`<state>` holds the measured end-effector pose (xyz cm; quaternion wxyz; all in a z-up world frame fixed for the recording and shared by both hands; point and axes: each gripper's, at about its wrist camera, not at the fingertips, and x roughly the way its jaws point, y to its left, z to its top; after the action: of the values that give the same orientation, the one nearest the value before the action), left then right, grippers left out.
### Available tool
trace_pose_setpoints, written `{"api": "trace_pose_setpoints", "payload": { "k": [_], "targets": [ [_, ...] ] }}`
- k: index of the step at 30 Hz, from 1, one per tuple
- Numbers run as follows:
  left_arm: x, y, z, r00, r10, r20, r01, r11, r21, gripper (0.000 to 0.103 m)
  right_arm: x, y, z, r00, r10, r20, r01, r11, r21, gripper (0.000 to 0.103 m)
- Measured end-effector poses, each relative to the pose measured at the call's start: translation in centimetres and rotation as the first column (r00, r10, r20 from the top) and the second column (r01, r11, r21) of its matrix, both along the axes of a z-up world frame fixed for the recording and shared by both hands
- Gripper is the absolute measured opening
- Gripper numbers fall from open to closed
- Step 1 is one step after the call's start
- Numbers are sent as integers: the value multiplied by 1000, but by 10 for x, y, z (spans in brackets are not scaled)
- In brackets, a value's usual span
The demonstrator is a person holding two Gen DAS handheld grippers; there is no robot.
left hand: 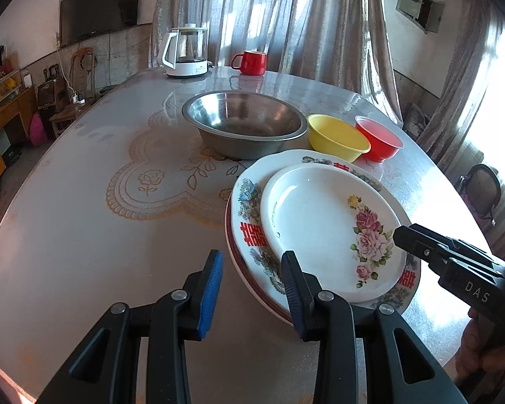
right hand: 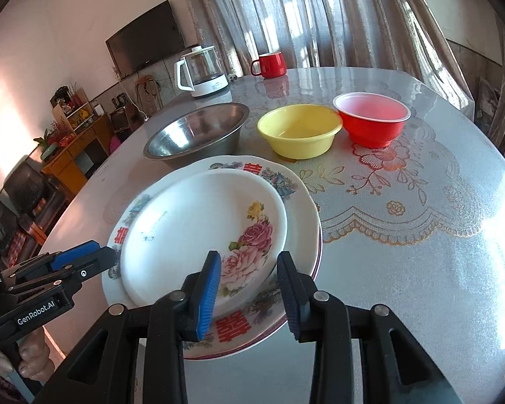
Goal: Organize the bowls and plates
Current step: 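Lower the rose plate onto the red-character plate and release it, then move the left gripper from the plates to the steel bowl rim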
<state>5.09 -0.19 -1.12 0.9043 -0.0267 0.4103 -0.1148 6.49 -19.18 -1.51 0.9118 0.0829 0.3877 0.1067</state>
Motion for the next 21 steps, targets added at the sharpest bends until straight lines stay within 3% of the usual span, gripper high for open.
{"api": "trace_pose_setpoints", "payload": {
  "k": [10, 21],
  "targets": [
    [-12, 4, -2, 1000, 30, 0, -30, 999, 12, 37, -3, 14, -3, 999, 17, 34, -14, 996, -88, 29],
    [-25, 9, 7, 998, 54, 25, -54, 999, 4, 40, -7, 22, -1, 999, 21, 37, -18, 998, -67, 30]
  ]
}}
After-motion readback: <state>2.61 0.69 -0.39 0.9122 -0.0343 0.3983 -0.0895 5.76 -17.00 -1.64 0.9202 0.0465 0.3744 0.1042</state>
